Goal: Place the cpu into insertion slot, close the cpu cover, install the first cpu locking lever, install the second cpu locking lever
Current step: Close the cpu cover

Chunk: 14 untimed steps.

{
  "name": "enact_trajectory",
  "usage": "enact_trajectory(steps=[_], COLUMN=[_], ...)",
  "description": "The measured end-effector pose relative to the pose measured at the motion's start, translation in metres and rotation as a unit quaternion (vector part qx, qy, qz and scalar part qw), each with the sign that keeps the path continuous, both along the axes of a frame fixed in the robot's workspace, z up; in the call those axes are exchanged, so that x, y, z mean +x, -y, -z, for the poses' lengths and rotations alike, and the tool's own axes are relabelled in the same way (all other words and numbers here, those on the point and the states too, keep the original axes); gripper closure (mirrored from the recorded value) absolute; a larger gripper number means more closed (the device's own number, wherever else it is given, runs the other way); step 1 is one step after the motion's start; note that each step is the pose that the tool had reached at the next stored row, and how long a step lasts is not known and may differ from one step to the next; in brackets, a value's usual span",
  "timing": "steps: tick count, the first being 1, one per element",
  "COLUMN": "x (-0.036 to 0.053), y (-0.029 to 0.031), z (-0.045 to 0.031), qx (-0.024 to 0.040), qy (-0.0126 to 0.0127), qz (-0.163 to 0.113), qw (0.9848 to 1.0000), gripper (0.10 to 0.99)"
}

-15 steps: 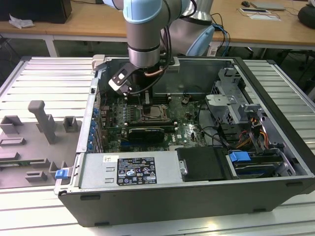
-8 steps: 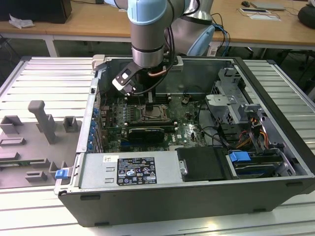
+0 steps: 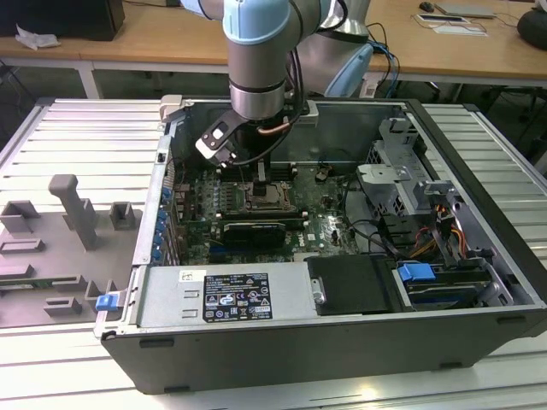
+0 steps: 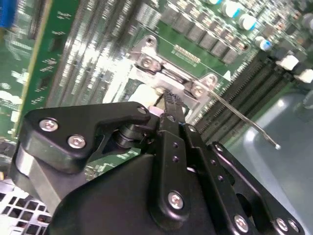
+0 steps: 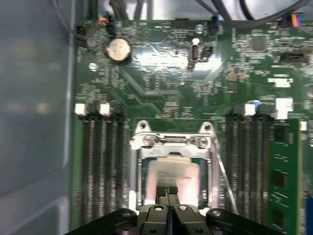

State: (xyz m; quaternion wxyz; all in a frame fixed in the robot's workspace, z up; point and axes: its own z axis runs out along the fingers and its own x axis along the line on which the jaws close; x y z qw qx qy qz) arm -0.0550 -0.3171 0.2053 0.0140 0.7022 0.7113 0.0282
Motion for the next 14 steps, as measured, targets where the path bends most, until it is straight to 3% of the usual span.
enact_trajectory(steps=[1, 2, 3, 6, 10, 14], x=[0.0, 0.0, 0.0, 0.0001, 0.0, 0.0021], y=[0.0001, 0.0002, 0.0004, 0.0002, 0.0004, 0.0003], z=[0.0001, 0.0002, 0.0003, -0.0011, -0.0143, -0.0152], qx=[-0.0101, -0.0162, -0.0174, -0.0075, -0.0057, -0.0057], qy=[-0.0005, -0.0009, -0.0014, -0.0011, -0.0019, -0.002], qz=[0.0, 0.0, 0.0, 0.0, 0.0, 0.0], qw=[0.9999, 0.9999, 0.9998, 1.0, 1.0, 1.0], gripper=[0.98, 0.98, 0.98, 0.98, 0.98, 0.98])
